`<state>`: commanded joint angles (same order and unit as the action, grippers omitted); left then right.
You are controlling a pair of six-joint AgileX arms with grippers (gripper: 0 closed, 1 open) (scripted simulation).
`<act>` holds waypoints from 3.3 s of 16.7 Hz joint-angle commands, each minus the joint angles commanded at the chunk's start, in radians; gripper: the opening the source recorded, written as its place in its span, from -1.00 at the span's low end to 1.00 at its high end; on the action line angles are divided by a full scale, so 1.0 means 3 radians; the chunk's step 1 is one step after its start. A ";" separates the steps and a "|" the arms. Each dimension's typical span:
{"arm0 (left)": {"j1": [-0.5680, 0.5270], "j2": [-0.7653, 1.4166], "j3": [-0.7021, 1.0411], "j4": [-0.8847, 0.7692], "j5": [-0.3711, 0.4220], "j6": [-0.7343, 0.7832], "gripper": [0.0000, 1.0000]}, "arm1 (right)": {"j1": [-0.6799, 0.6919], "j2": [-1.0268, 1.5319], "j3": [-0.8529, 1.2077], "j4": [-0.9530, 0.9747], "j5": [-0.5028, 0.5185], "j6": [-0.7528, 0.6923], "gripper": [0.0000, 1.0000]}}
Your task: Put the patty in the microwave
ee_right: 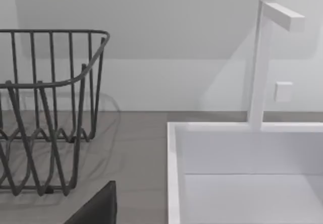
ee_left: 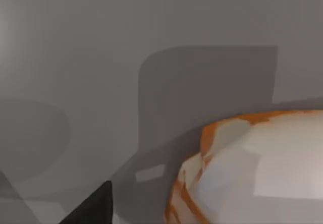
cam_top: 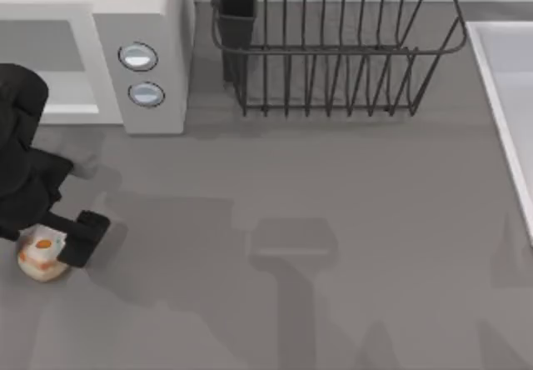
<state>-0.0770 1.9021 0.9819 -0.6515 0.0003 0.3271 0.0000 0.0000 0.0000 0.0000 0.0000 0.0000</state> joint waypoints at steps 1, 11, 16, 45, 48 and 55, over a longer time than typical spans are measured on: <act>0.0000 0.0000 0.0000 0.0000 0.0000 0.0000 -0.96 | 0.0000 0.0000 0.0000 0.0000 0.0000 0.0000 1.00; 0.0010 -0.0227 0.0062 -0.0206 0.0027 0.0000 -1.00 | 0.0000 0.0000 0.0000 0.0000 0.0000 0.0000 1.00; 0.0010 -0.0434 0.0393 -0.0773 0.0023 -0.0013 -1.00 | 0.0000 0.0000 0.0000 0.0000 0.0000 0.0000 1.00; 0.0600 0.0382 0.0119 0.3471 0.0589 -0.0624 -1.00 | 0.0000 0.0000 0.0000 0.0000 0.0000 0.0000 1.00; 0.0712 0.0437 -0.0232 0.4359 0.0635 -0.0721 -1.00 | 0.0000 0.0000 0.0000 0.0000 0.0000 0.0000 1.00; 0.0837 0.0490 -0.0690 0.5226 0.0666 -0.0813 -1.00 | 0.0000 0.0000 0.0000 0.0000 0.0000 0.0000 1.00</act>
<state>0.1740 2.0491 0.7748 0.9162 0.2000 0.0832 0.0000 0.0000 0.0000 0.0000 0.0000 0.0000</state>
